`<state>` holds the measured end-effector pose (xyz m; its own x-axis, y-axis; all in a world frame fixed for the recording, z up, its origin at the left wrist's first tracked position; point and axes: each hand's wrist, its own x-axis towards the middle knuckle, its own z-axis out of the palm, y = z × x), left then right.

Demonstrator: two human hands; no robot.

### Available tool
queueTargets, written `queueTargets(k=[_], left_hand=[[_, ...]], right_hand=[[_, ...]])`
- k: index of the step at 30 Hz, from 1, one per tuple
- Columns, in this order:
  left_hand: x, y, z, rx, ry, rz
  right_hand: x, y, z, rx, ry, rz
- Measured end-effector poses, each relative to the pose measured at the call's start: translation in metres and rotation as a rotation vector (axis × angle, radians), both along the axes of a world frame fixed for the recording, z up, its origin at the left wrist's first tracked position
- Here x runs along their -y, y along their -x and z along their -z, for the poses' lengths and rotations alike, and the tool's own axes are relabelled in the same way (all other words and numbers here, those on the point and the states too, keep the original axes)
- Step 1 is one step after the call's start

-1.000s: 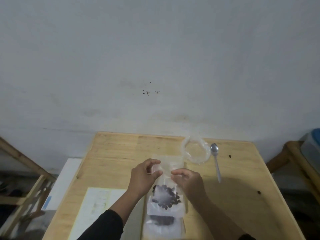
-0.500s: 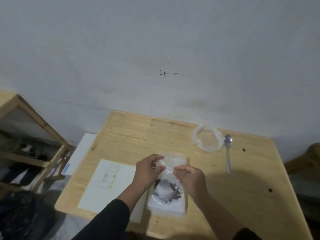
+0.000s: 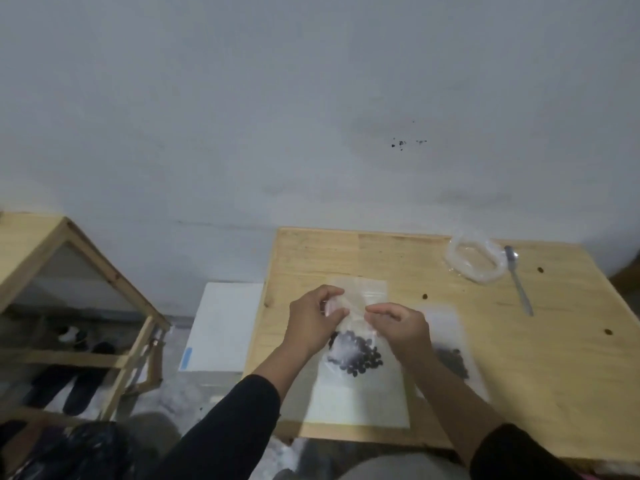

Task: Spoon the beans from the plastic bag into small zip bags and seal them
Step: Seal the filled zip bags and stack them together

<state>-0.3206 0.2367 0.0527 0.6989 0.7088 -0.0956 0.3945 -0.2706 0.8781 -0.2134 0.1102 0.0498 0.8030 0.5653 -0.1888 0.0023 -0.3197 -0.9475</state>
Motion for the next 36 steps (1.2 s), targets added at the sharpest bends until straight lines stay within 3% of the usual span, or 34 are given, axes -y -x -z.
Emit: queueTargets(k=[11,19,29,36], left_hand=[[-0.036,0.101,0.009,-0.023,0.216,0.039],[-0.052,0.123,0.021,-0.037,0.266,0.022],[-0.062,0.123,0.028,-0.022,0.334,-0.014],[-0.065,0.124,0.025,-0.049,0.333,-0.005]], right_hand=[[-0.031,0.091,-0.001,-0.144,0.015,0.044],[-0.012,0.109,0.030,0.253,0.427,0.083],[-0.021,0.119,0.054,0.334,0.559,0.025],[-0.028,0.119,0.061,0.315,0.532,0.079]])
